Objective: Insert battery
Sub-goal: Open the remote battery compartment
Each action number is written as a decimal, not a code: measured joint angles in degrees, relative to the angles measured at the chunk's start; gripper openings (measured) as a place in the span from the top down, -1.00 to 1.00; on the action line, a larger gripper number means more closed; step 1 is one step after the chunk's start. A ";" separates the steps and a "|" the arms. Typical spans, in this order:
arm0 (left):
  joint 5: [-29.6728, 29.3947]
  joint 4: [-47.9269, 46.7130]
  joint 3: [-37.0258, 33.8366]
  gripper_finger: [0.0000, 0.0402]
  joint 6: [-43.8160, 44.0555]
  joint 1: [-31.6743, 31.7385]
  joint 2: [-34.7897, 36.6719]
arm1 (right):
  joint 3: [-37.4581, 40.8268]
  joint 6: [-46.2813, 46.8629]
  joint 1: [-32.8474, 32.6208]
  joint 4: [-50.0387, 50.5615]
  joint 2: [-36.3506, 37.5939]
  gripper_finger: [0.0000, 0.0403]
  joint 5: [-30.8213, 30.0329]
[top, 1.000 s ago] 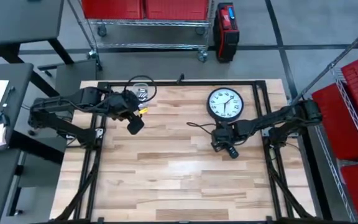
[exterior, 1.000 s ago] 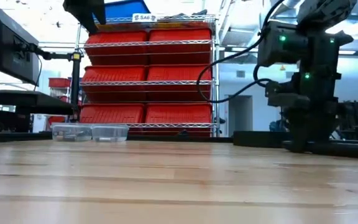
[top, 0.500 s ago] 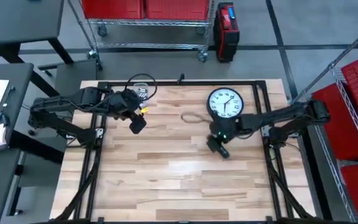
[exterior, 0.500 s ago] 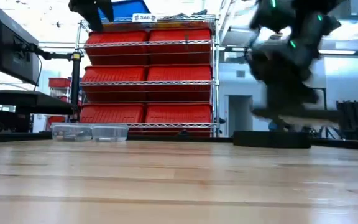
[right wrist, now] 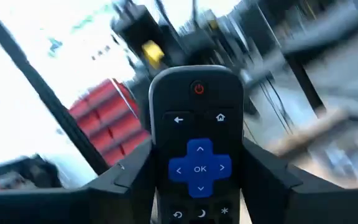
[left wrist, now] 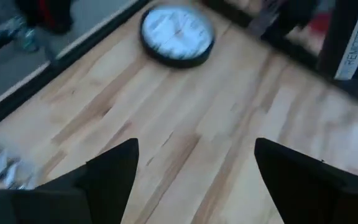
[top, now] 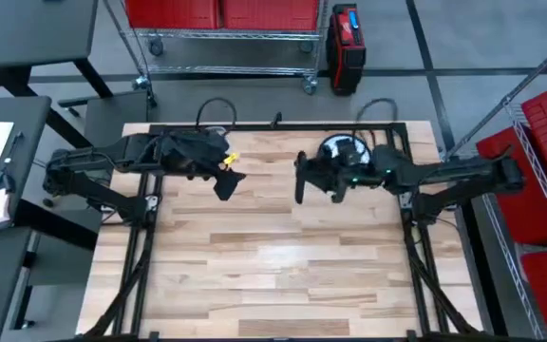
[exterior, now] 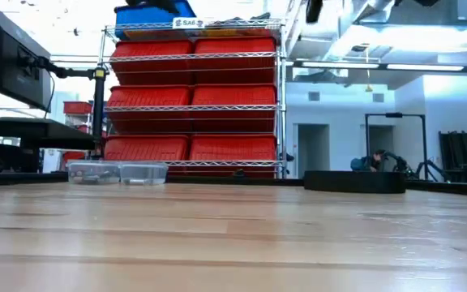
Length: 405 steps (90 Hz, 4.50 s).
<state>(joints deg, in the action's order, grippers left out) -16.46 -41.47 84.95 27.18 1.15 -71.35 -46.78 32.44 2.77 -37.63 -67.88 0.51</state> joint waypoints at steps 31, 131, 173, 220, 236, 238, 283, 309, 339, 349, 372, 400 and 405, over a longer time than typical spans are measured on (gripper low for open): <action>11.34 22.81 0.01 -0.50 1.41 0.00 -0.20 | 0.02 -4.88 -0.01 -10.55 -0.06 0.16 1.62; 32.08 68.40 0.00 -0.50 19.17 2.63 -19.95 | -10.23 -15.69 0.00 -12.16 -1.26 0.16 10.63; 34.76 70.85 0.04 0.19 15.75 2.84 -20.30 | -10.23 -12.66 0.08 -12.21 -1.24 0.16 13.09; 38.33 69.80 0.24 0.74 9.98 2.36 -20.00 | -13.02 -9.18 3.76 -13.34 -1.30 0.42 17.76; 38.57 68.32 0.01 0.54 12.33 2.49 -20.31 | -13.29 -9.09 3.82 -12.35 -1.08 0.61 17.75; 38.57 68.14 -0.07 0.52 12.73 2.58 -20.40 | -13.30 -9.11 3.82 -12.10 -1.08 0.63 17.75; 37.87 66.99 -0.17 0.73 13.63 2.98 -20.48 | -13.42 -8.87 6.39 -3.16 -1.00 0.77 17.67; 36.98 65.51 0.03 0.73 12.18 3.17 -20.04 | -14.35 -8.93 9.63 -1.24 2.03 0.77 18.53; 37.41 64.38 0.13 0.73 10.76 3.89 -19.24 | -21.37 -8.98 12.92 35.78 6.96 0.65 21.99; 37.45 61.34 0.13 0.73 9.90 4.28 -19.10 | -23.30 -8.87 12.41 45.63 7.28 0.44 22.20; 35.70 54.56 0.04 0.73 7.89 4.37 -19.15 | -23.34 -8.95 9.88 43.33 7.22 -0.11 20.61; 34.05 53.37 0.04 0.73 6.94 4.55 -19.17 | -23.34 -6.96 9.45 37.67 1.19 -0.16 19.06; 33.75 52.41 0.04 0.73 6.85 4.57 -19.17 | -23.32 -6.76 9.50 36.95 0.29 -0.11 19.09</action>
<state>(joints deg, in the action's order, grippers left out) 17.28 10.94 84.99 34.03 5.72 -90.52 -70.11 25.67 12.27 -0.68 -67.60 19.61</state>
